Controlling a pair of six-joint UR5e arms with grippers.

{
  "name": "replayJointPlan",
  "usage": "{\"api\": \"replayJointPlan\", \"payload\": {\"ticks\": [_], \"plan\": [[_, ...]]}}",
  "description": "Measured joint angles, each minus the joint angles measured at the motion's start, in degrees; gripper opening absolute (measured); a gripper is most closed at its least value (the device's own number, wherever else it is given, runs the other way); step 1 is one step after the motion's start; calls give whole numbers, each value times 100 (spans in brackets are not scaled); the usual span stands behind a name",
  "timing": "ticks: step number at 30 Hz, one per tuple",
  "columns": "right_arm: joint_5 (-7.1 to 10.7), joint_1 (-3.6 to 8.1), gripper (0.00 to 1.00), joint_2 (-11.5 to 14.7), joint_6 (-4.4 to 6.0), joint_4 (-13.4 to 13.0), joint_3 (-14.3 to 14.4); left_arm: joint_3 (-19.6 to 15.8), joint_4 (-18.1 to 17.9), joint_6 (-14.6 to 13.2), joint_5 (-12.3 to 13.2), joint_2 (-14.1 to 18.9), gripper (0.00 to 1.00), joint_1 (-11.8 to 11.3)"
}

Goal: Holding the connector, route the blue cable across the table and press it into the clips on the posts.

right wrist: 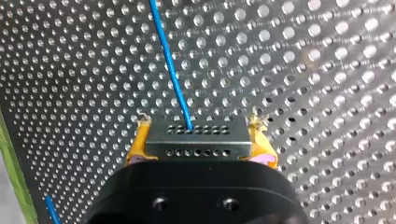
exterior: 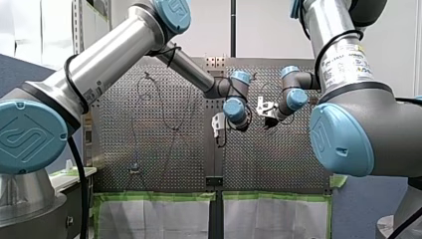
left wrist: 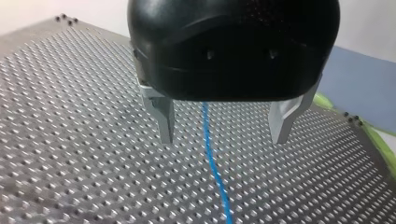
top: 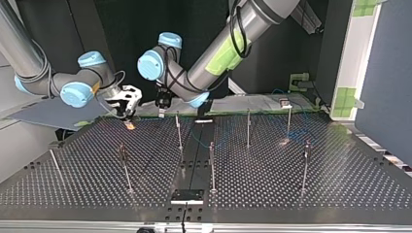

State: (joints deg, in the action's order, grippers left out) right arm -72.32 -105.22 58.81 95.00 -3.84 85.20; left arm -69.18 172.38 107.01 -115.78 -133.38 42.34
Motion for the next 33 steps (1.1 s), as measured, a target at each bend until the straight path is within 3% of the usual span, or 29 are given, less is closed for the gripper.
{"api": "replayJointPlan", "payload": {"ticks": [5,14,22,33], "plan": [[6,50,0,19,16,3,18,230,-4,69,-168,-226,100,50],[10,58,0,24,18,4,36,550,-400,189,-527,-537,100,144],[50,54,0,37,21,8,39,650,-648,196,-489,-614,100,38],[149,45,0,39,54,2,37,1195,-380,285,-539,-1148,100,92]]}}
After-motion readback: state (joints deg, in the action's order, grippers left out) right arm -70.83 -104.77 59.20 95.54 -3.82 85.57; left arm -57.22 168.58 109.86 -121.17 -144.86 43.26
